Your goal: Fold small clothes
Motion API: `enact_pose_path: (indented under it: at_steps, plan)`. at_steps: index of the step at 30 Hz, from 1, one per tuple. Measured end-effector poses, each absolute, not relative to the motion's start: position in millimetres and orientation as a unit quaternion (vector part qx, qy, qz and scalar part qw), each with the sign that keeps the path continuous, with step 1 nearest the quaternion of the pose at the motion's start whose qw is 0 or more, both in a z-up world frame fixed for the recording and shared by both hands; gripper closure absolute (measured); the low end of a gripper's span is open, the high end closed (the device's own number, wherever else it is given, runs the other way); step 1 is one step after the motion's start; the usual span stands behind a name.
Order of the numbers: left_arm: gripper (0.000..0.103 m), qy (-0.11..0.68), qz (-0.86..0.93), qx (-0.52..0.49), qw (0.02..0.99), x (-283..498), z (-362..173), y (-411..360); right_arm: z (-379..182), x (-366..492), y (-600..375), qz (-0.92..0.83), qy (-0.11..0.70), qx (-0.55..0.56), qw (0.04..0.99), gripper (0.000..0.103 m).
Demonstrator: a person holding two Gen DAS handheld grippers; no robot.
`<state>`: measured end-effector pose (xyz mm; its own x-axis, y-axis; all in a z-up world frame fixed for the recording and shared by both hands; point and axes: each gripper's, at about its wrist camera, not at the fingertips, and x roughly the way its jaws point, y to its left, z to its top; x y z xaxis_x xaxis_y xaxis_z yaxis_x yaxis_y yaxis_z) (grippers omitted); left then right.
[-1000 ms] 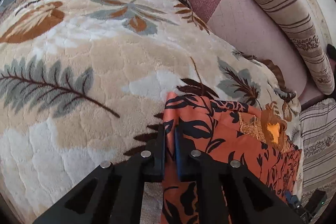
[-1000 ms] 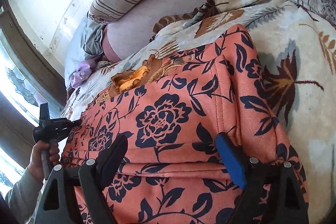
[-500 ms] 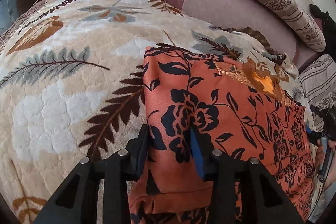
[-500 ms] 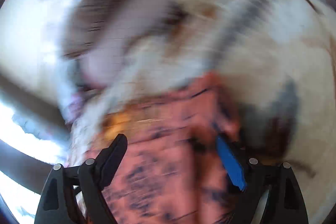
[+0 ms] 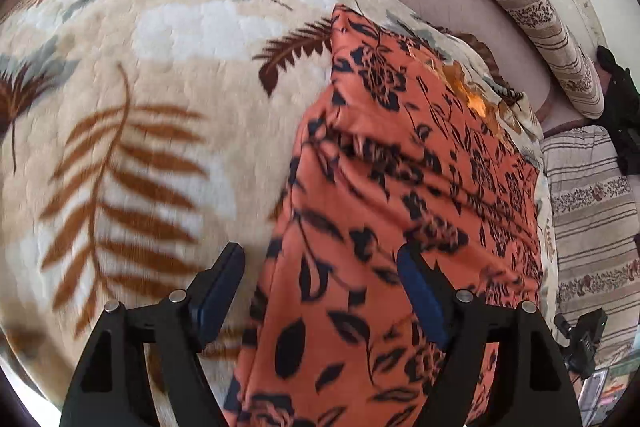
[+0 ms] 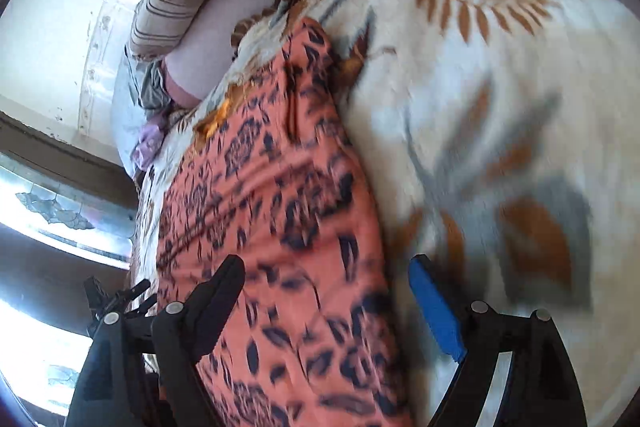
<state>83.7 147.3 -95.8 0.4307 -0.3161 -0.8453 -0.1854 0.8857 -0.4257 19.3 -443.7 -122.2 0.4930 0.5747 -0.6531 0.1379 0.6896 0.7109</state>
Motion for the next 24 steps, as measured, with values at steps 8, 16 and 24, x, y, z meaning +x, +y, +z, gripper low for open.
enact_pose_path:
  at_steps: [8,16,24]
  plan:
    - [0.024,0.519,-0.039,-0.223,0.824,-3,-95,132,-154,-63,-462,0.187,0.462,0.492,0.714,0.018]
    - [0.024,0.523,0.007,-0.248,0.816,-60,-102,147,-147,-68,-448,0.195,0.469,0.431,0.746,0.017]
    - [0.088,0.557,0.014,-0.17,0.813,-71,-112,130,-140,-65,-434,0.146,0.523,0.359,0.759,0.066]
